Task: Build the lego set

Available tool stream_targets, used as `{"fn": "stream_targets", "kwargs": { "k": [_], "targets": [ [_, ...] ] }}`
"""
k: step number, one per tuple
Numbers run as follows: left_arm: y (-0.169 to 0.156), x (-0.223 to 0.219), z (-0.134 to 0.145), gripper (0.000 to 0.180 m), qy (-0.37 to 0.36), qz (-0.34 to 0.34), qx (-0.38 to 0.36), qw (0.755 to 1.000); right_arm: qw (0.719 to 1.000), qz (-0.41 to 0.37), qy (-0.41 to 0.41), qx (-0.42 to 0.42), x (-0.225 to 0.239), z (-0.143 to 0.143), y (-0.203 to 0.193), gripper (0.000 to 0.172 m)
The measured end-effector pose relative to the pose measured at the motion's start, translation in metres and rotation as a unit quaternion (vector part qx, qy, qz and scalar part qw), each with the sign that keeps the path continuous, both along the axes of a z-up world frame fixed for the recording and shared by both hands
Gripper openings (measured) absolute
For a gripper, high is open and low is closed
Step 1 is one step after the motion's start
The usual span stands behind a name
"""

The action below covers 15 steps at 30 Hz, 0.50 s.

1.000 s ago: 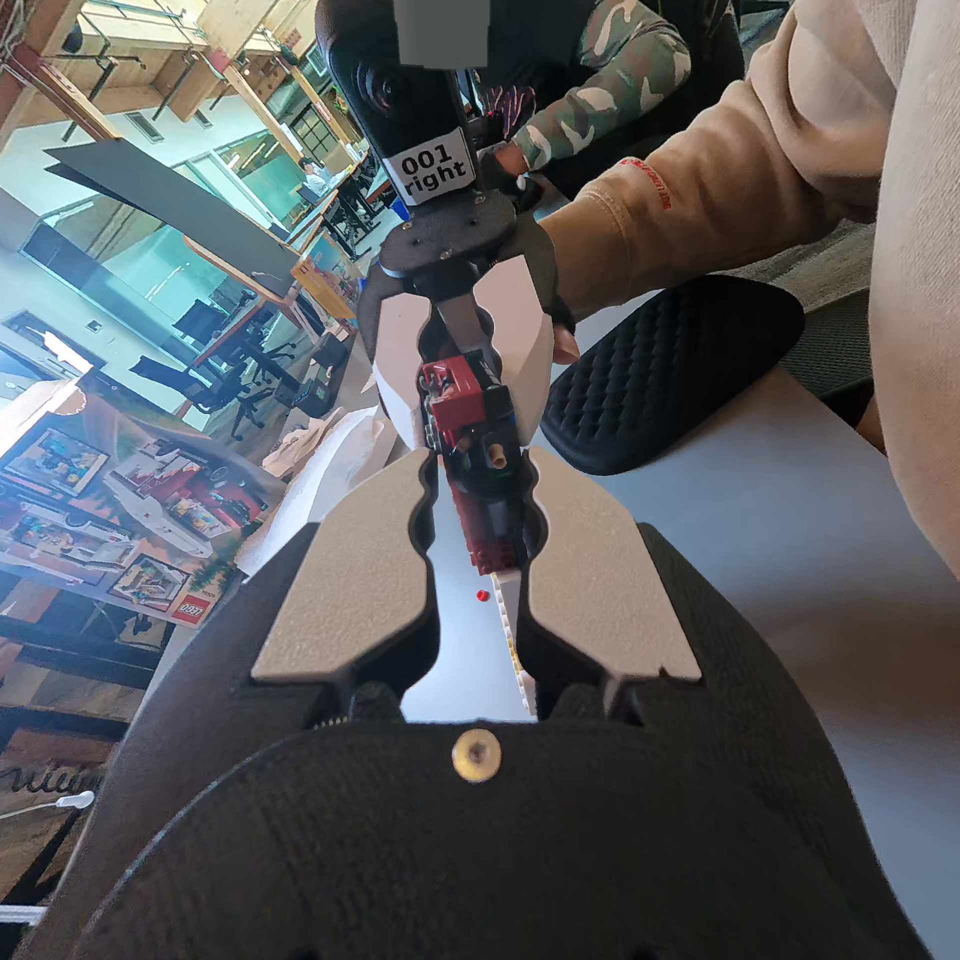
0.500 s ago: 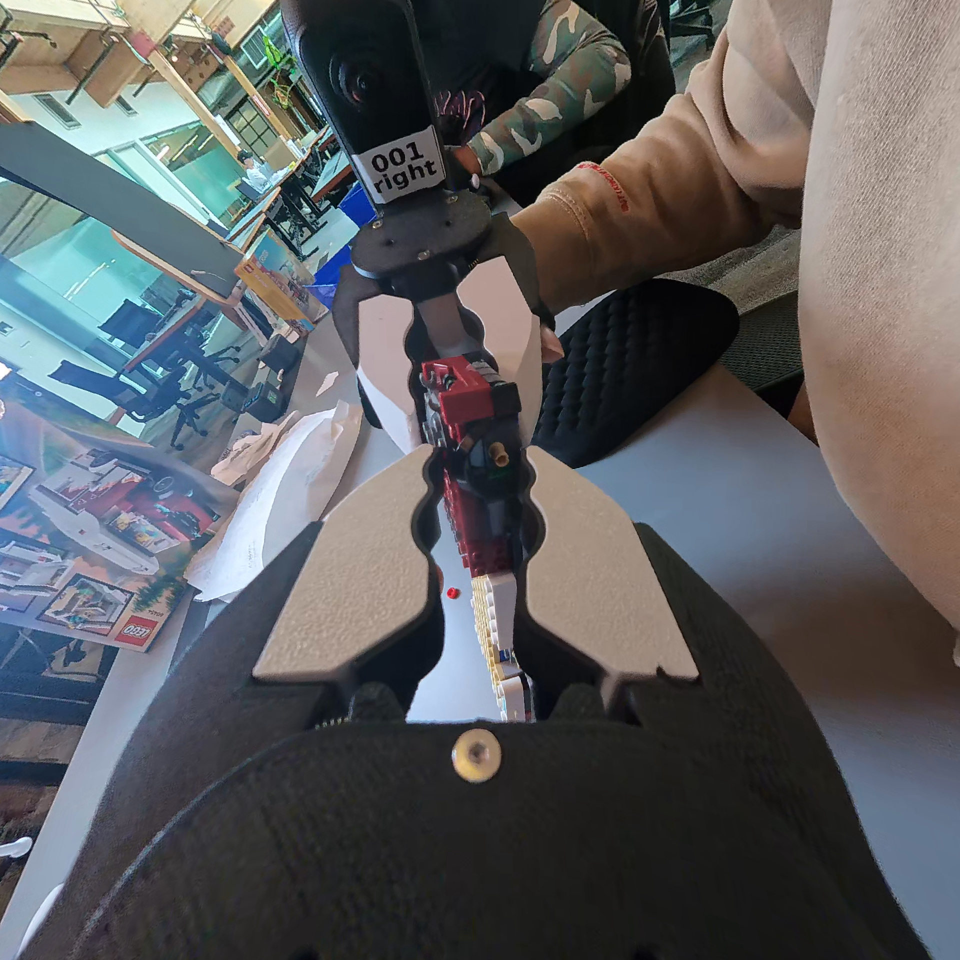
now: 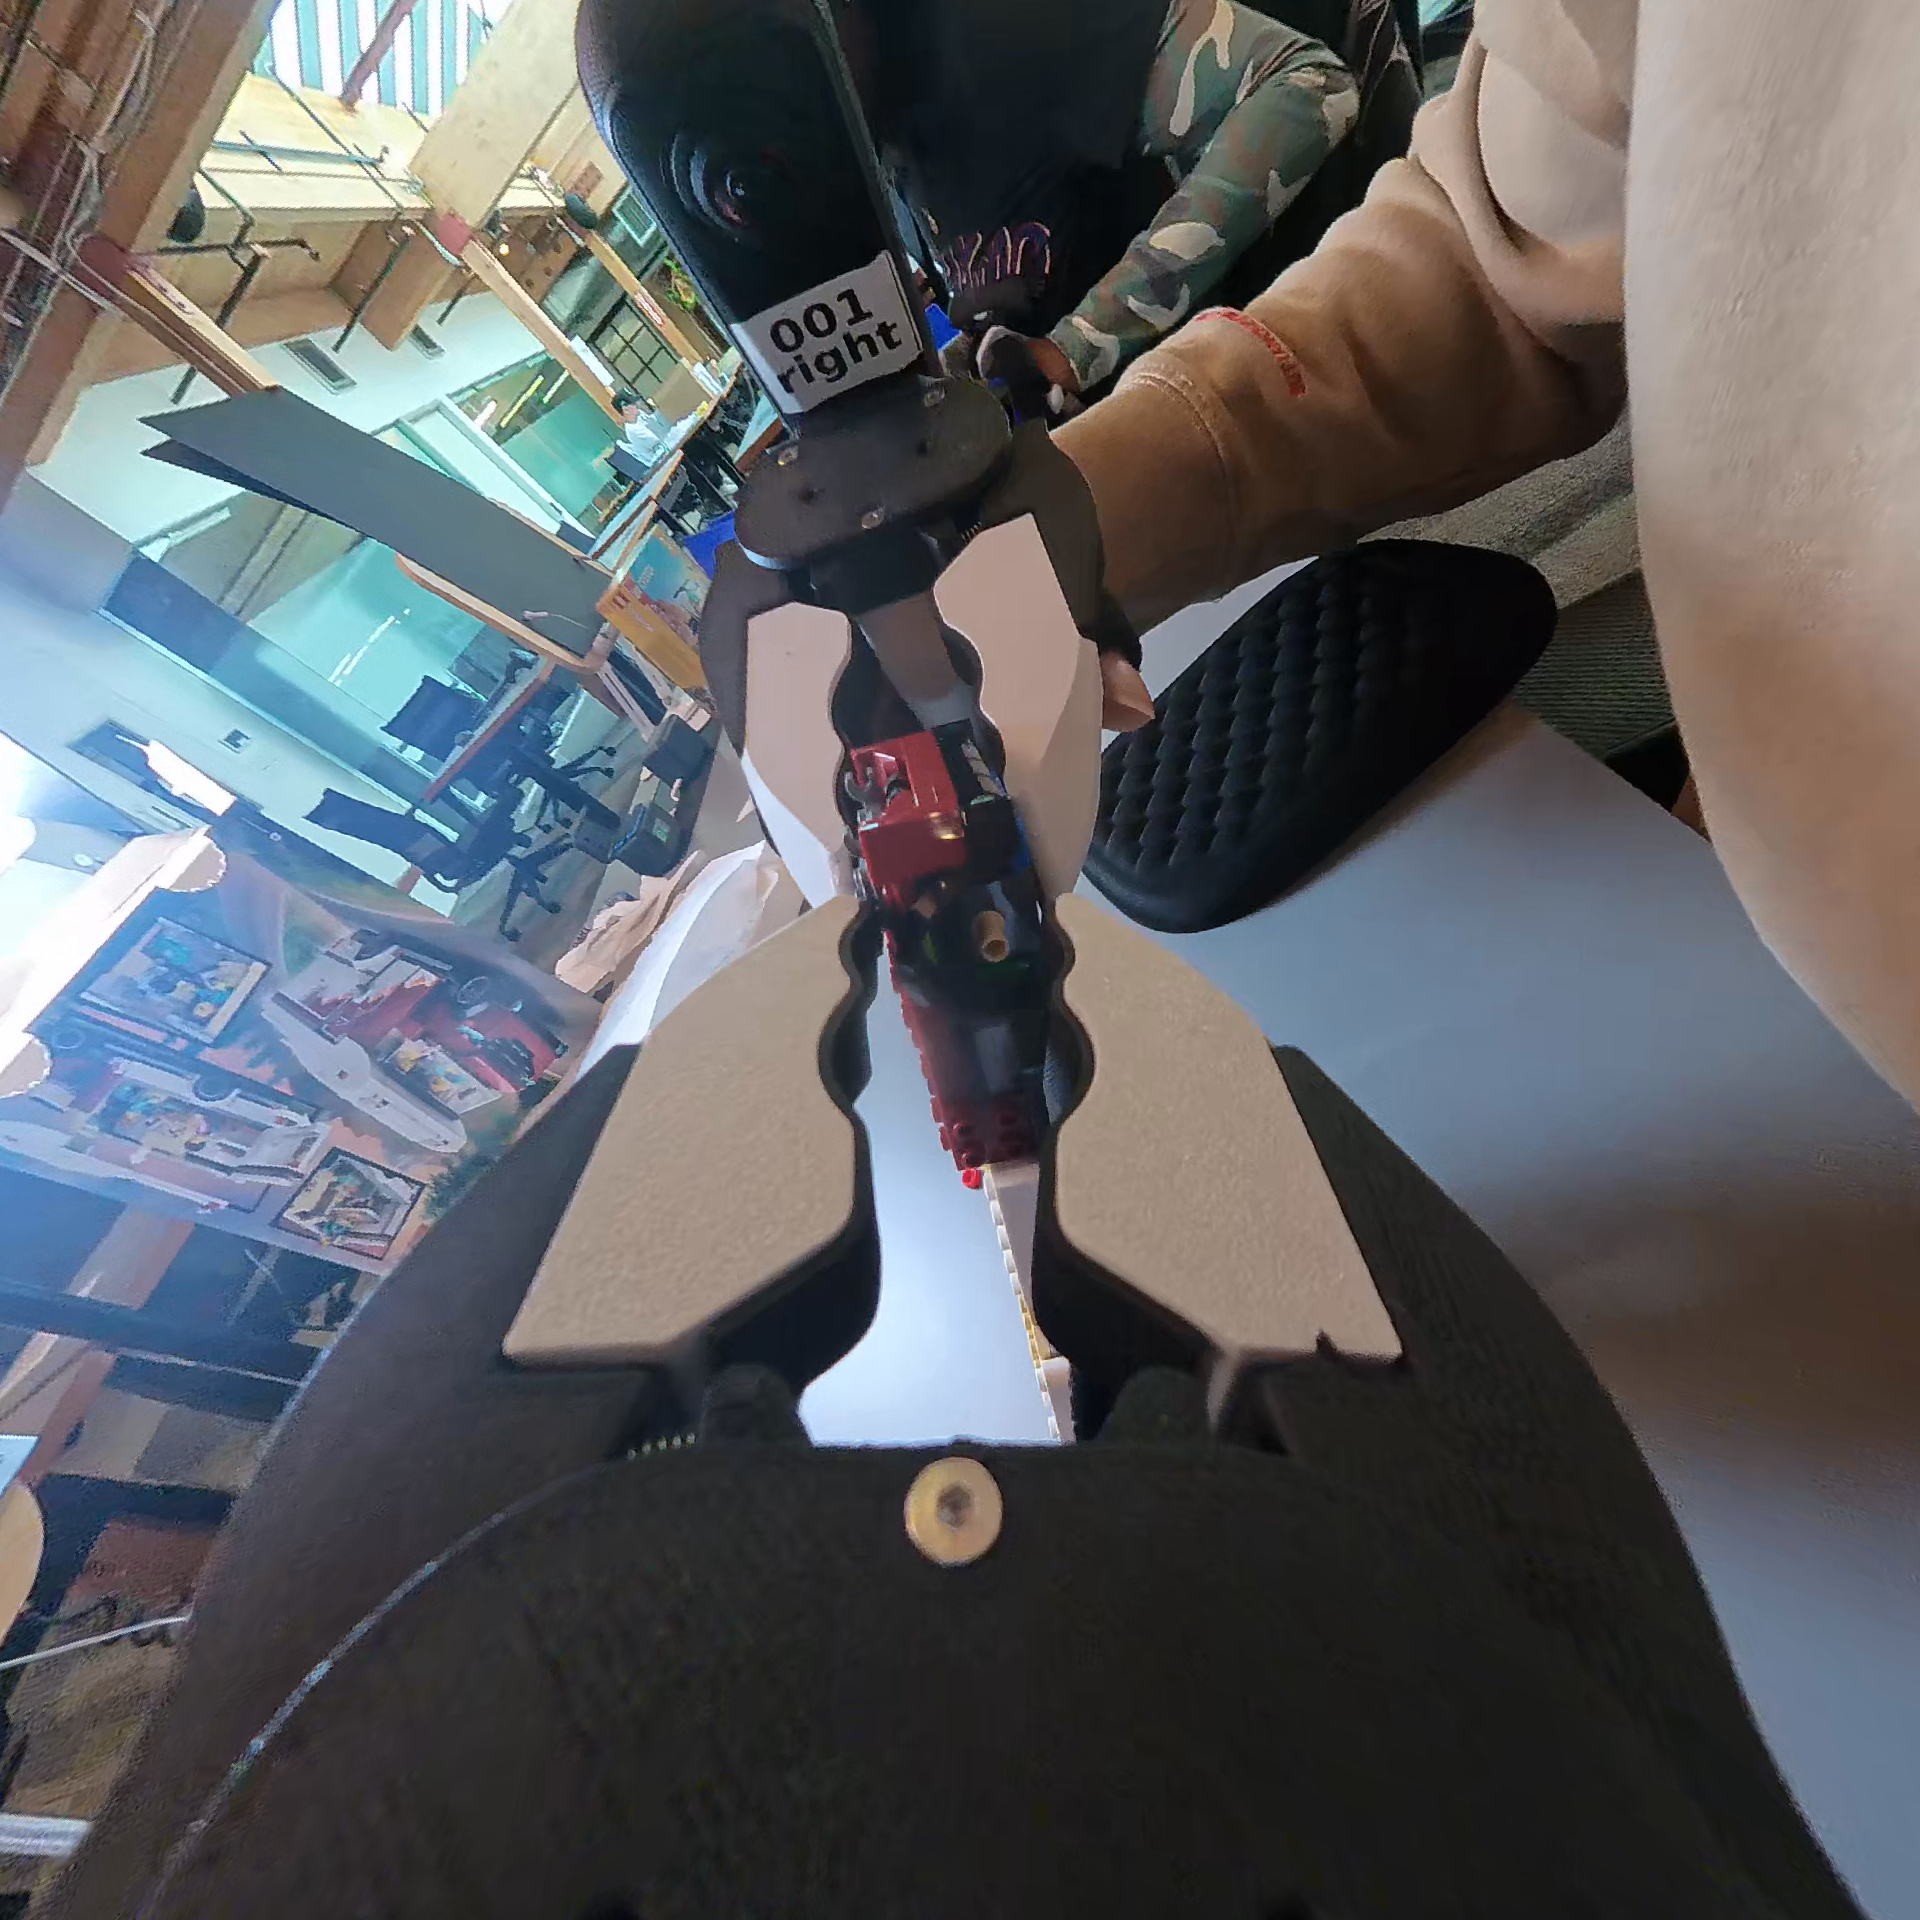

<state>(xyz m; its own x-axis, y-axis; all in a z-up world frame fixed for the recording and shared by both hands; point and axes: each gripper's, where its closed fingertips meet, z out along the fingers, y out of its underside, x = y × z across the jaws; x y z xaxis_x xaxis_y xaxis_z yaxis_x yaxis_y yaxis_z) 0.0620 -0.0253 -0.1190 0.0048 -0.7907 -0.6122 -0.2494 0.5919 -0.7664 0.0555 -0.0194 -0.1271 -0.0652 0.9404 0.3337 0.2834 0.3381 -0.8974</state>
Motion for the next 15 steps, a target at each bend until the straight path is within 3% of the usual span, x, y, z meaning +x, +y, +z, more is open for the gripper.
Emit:
{"fn": "stream_targets", "kwargs": {
  "k": [15],
  "targets": [
    [-0.012, -0.016, -0.008, 0.028, -0.017, -0.035, -0.031, 0.999, 0.999, 0.003, -0.023, 0.034, -0.017, -0.009, -0.013, 0.033]
  ]
}}
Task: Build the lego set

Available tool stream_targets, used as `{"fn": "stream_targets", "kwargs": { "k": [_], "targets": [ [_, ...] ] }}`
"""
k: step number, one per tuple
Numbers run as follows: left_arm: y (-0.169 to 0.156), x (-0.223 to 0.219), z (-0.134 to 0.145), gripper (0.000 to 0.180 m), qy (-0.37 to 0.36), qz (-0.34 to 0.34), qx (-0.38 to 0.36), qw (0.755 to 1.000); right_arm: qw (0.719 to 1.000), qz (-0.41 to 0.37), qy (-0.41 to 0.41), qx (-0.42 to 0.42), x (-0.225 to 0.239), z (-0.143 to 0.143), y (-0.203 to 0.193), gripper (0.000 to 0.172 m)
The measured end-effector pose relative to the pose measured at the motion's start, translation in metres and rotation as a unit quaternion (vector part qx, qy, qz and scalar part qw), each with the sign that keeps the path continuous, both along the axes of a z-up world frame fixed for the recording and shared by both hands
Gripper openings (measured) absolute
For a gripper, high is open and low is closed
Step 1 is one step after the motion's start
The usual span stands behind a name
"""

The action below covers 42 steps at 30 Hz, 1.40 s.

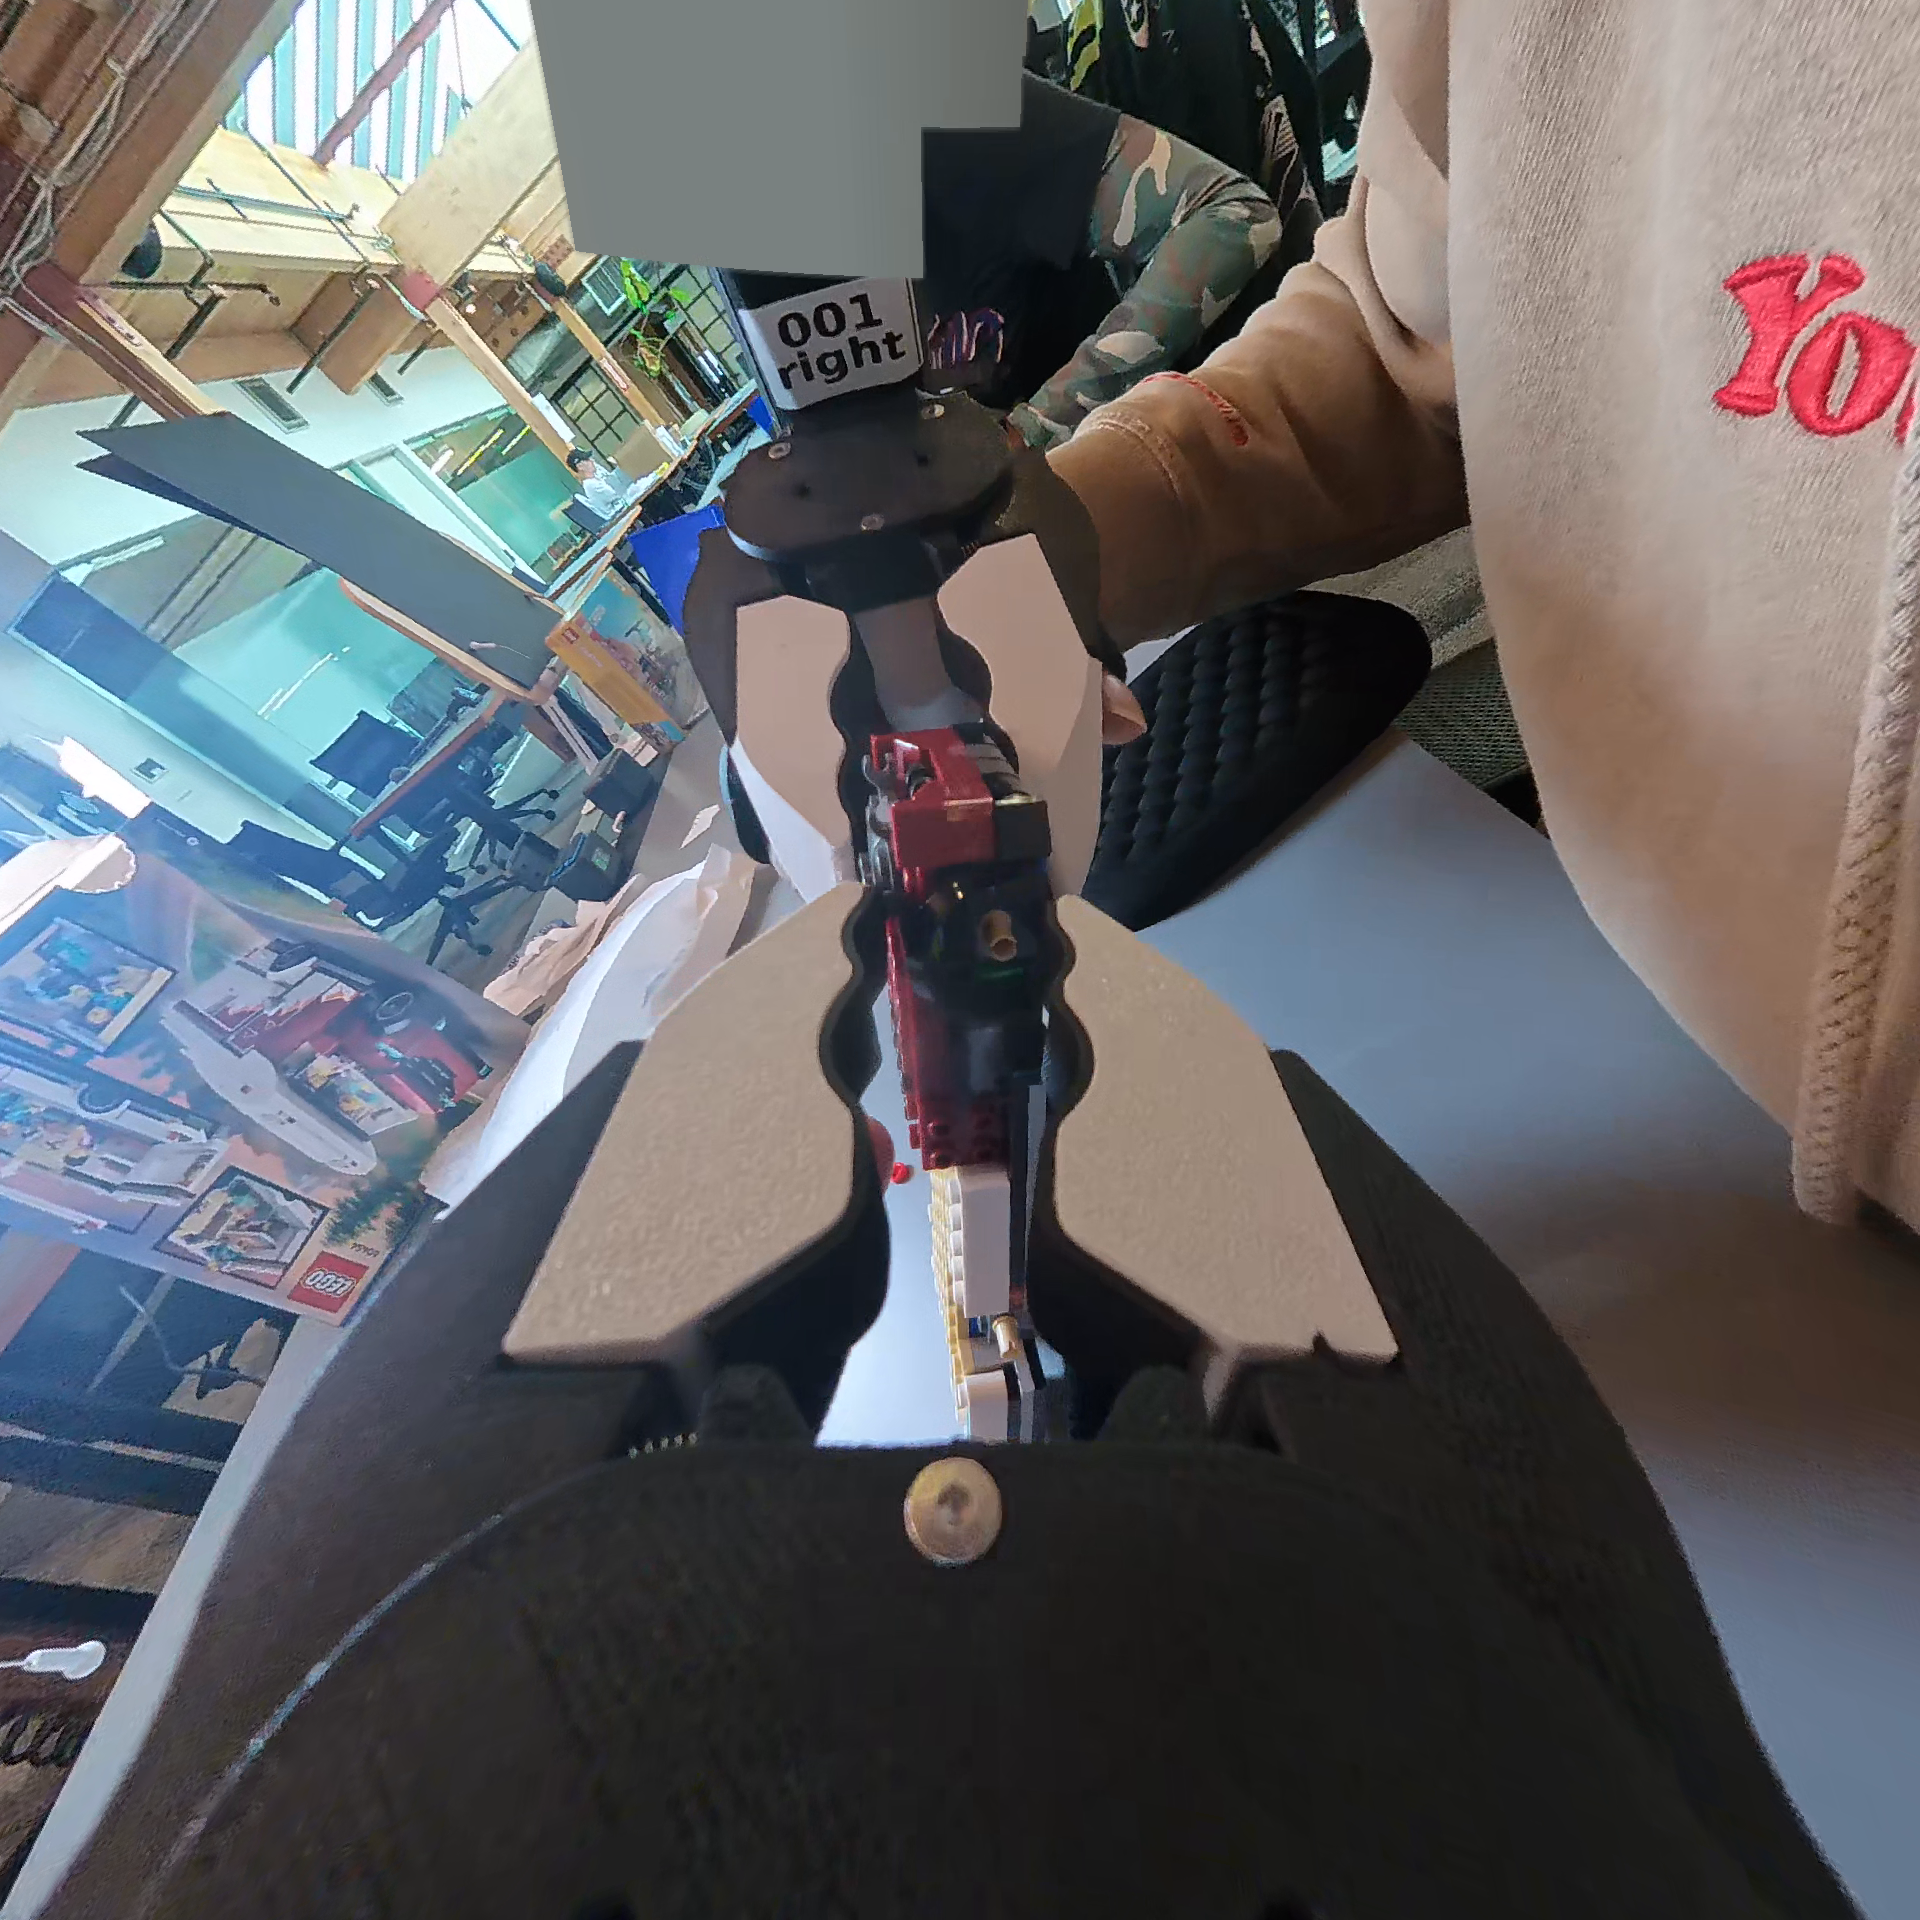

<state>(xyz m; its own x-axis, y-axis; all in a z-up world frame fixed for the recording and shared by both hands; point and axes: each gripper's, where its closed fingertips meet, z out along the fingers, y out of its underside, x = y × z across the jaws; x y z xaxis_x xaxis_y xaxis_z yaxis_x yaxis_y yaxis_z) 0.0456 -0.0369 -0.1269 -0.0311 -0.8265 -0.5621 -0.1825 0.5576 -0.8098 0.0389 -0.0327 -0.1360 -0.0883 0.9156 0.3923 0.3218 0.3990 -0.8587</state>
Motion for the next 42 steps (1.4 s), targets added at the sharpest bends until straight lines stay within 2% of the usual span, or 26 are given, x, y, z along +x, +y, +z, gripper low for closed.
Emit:
{"fn": "stream_targets", "kwargs": {
  "k": [5, 10, 13, 17, 28, 33, 37, 38, 42],
  "targets": [
    [0.000, -0.001, -0.001, 0.029, 0.005, -0.007, 0.012, 1.000, 1.000, -0.008, -0.002, -0.001, -0.001, 0.000, 0.000, 0.033],
    [0.007, -0.004, 0.004, 0.029, 0.013, 0.015, 0.015, 1.000, 1.000, -0.026, 0.001, -0.007, -0.003, 0.005, 0.007, 0.032],
    [0.004, -0.005, 0.011, 0.035, 0.009, 0.012, -0.001, 1.000, 1.000, -0.026, -0.009, 0.001, -0.007, 0.003, 0.008, 0.033],
    [0.004, -0.006, 0.012, 0.031, 0.027, 0.020, 0.021, 0.999, 1.000, -0.028, -0.012, 0.002, -0.009, 0.003, 0.012, 0.033],
    [0.002, -0.007, 0.010, 0.029, 0.038, 0.000, -0.053, 0.998, 0.999, -0.028, -0.018, 0.000, -0.010, 0.001, 0.011, 0.033],
    [0.002, -0.006, 0.011, 0.029, 0.032, -0.010, -0.063, 0.997, 0.999, -0.033, -0.021, 0.002, -0.009, 0.001, 0.011, 0.033],
    [0.006, -0.005, 0.014, 0.030, 0.012, 0.003, -0.049, 0.999, 0.999, -0.039, -0.001, -0.001, -0.007, 0.005, 0.014, 0.032],
    [0.008, -0.006, 0.014, 0.035, 0.008, 0.012, -0.045, 0.999, 0.999, -0.034, 0.002, -0.001, -0.006, 0.004, 0.013, 0.032],
    [0.010, -0.002, 0.002, 0.039, 0.023, 0.021, -0.047, 0.998, 0.999, -0.011, 0.039, 0.001, 0.003, 0.003, 0.007, 0.033]
  ]
}}
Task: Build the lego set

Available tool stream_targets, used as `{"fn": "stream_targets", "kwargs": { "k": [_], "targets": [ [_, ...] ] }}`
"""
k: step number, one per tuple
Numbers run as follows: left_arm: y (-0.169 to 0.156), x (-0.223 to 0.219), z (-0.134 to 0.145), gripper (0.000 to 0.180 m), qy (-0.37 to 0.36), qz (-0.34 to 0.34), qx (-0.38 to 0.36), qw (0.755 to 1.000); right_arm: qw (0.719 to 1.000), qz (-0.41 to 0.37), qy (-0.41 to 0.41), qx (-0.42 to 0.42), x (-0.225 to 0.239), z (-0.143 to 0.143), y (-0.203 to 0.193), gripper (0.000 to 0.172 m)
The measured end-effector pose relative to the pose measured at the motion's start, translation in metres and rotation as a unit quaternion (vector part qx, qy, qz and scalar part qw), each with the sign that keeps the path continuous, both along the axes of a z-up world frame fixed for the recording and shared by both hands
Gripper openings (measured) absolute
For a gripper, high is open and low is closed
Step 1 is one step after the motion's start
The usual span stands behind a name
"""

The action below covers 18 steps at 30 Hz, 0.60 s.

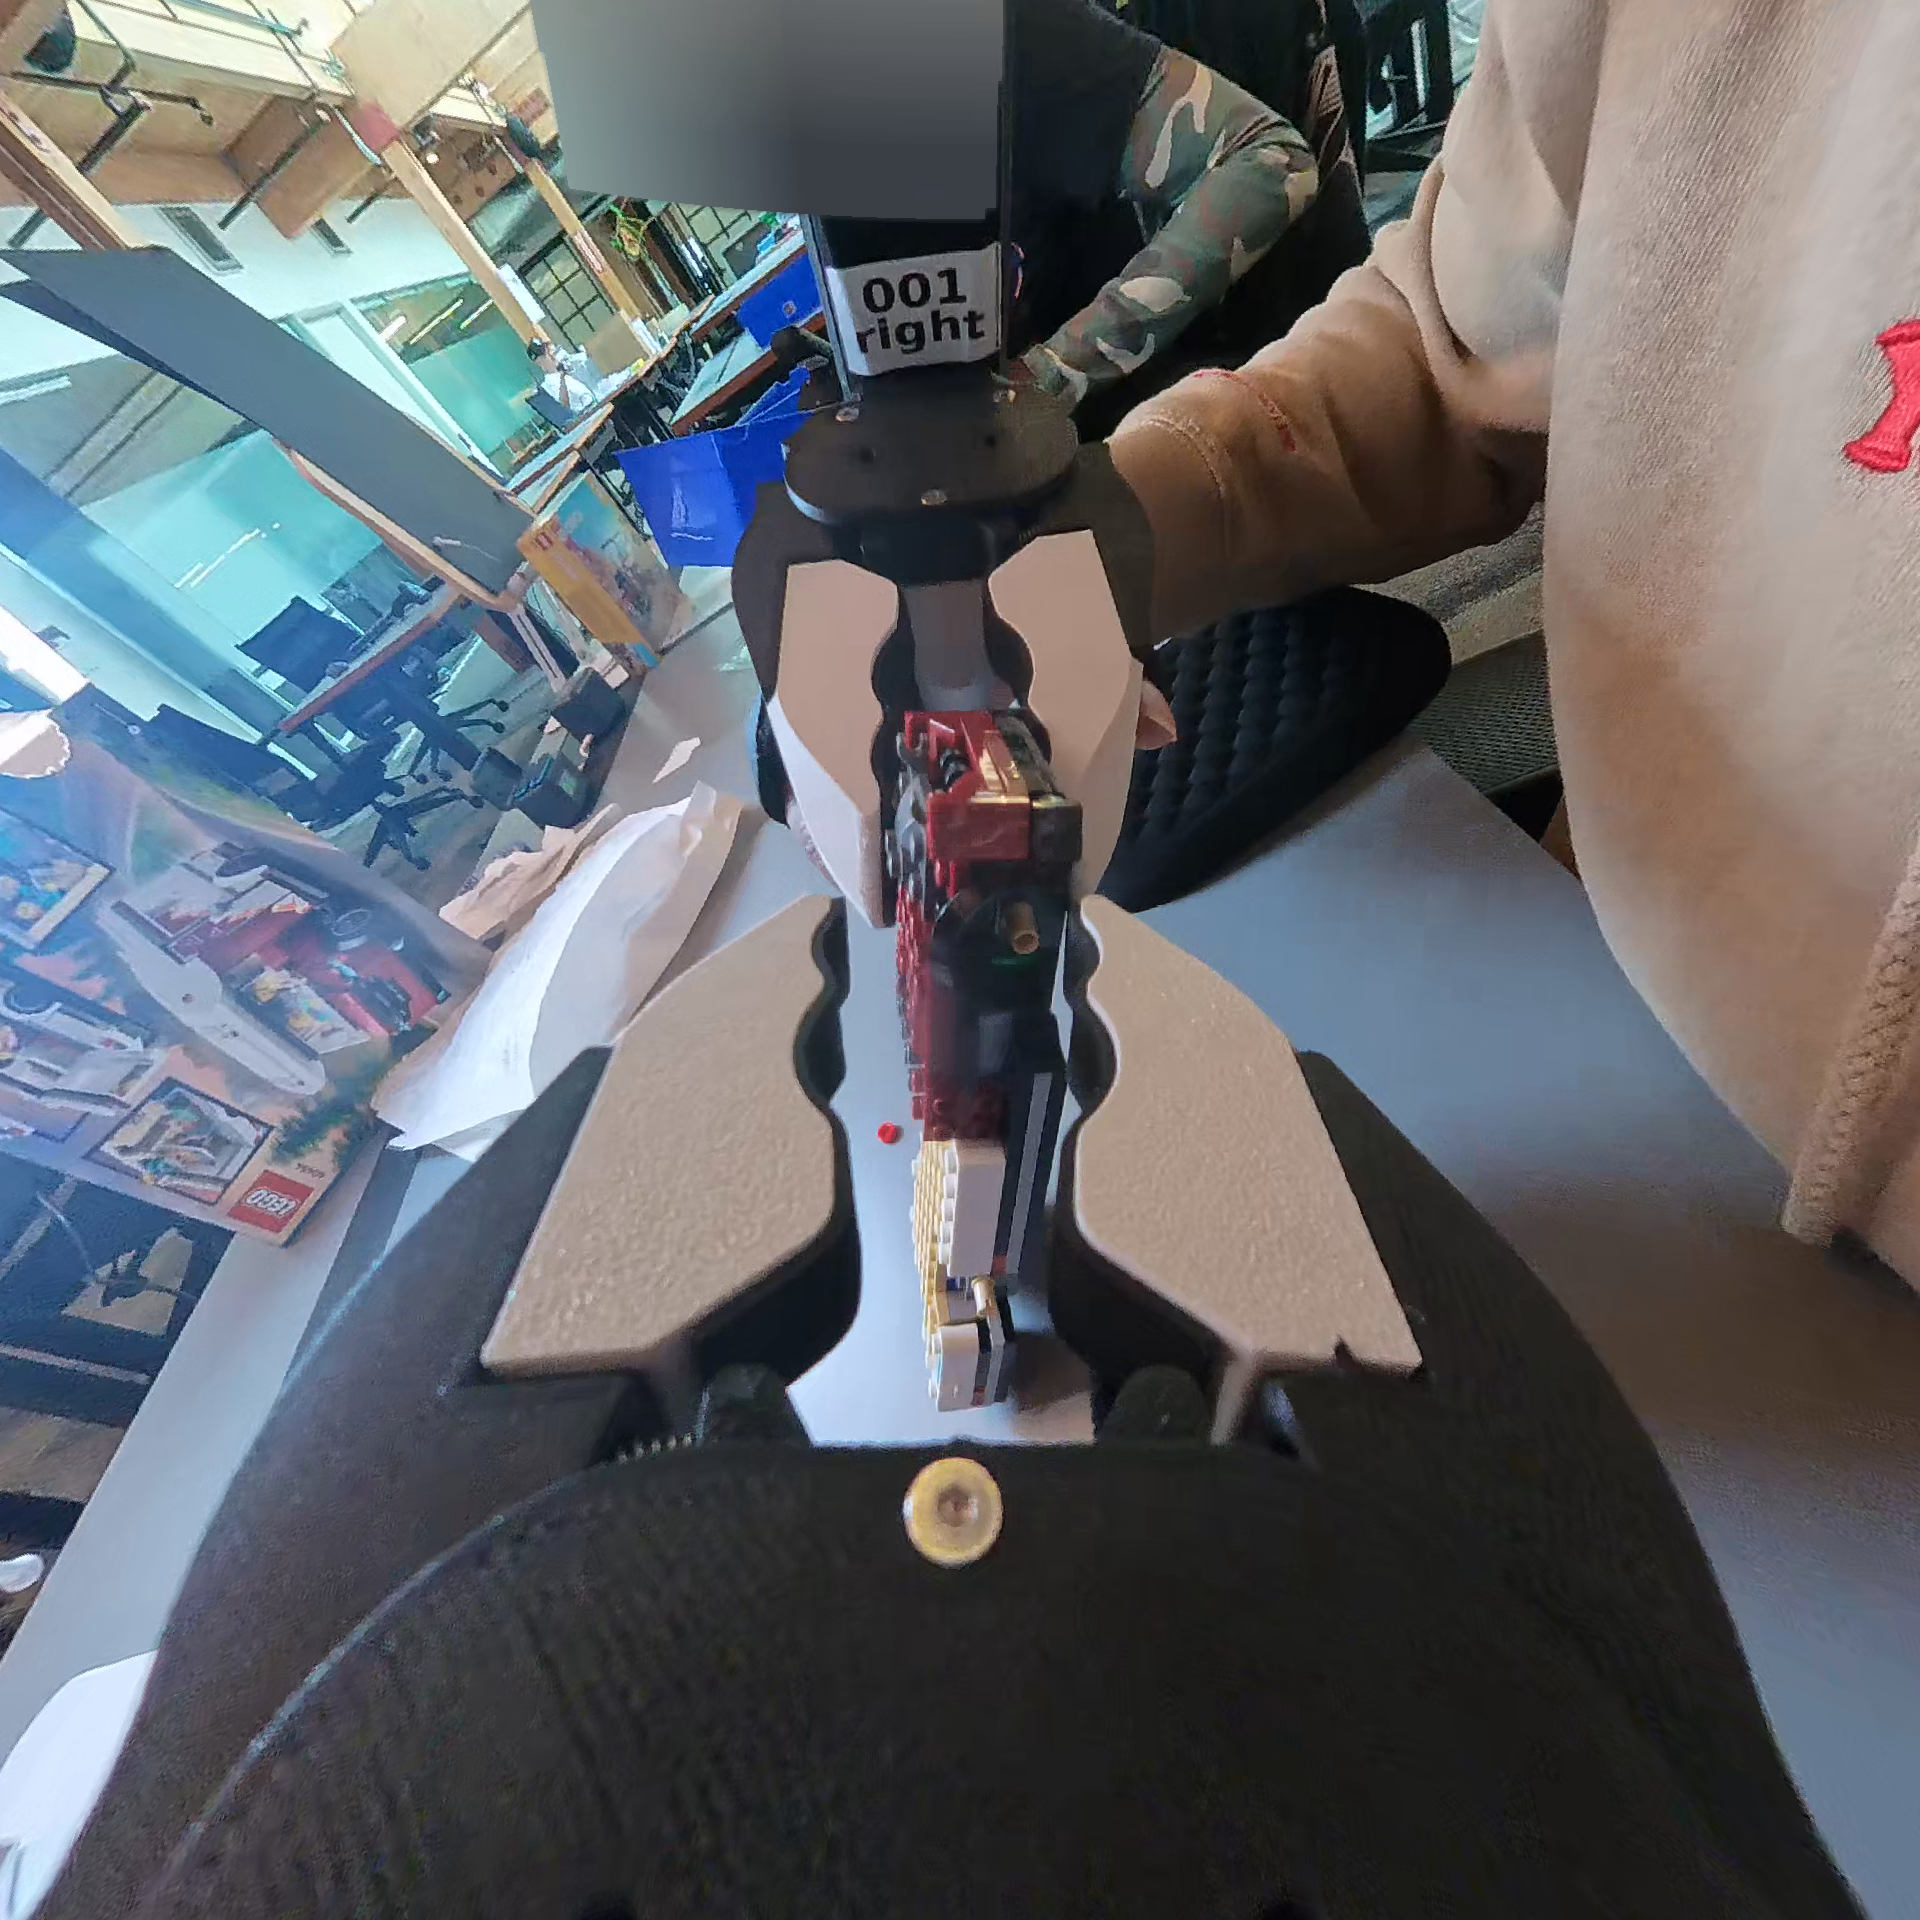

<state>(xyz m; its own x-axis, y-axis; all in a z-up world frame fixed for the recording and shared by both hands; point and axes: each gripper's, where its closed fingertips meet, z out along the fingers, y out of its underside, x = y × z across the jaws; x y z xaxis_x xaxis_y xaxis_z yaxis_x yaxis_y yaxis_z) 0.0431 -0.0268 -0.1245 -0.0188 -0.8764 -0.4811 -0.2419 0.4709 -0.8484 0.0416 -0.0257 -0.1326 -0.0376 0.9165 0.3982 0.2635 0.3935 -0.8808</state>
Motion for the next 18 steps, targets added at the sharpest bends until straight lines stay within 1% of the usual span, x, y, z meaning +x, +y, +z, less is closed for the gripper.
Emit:
{"fn": "stream_targets", "kwargs": {
  "k": [3, 5, 11, 18],
  "targets": [
    [-0.006, 0.010, -0.002, 0.036, 0.007, -0.006, 0.032, 0.999, 1.000, 0.012, 0.020, 0.000, 0.008, -0.001, -0.003, 0.033],
    [-0.009, 0.017, -0.001, 0.032, 0.006, -0.011, 0.039, 0.999, 0.999, 0.017, 0.031, -0.003, 0.013, -0.001, -0.004, 0.033],
    [-0.011, 0.031, 0.003, 0.030, -0.001, -0.028, 0.023, 0.999, 0.998, 0.021, 0.056, -0.025, 0.025, 0.002, -0.006, 0.033],
    [-0.012, 0.033, 0.003, 0.028, -0.004, -0.031, 0.018, 0.999, 0.998, 0.015, 0.052, -0.028, 0.028, 0.002, -0.006, 0.034]
  ]
}}
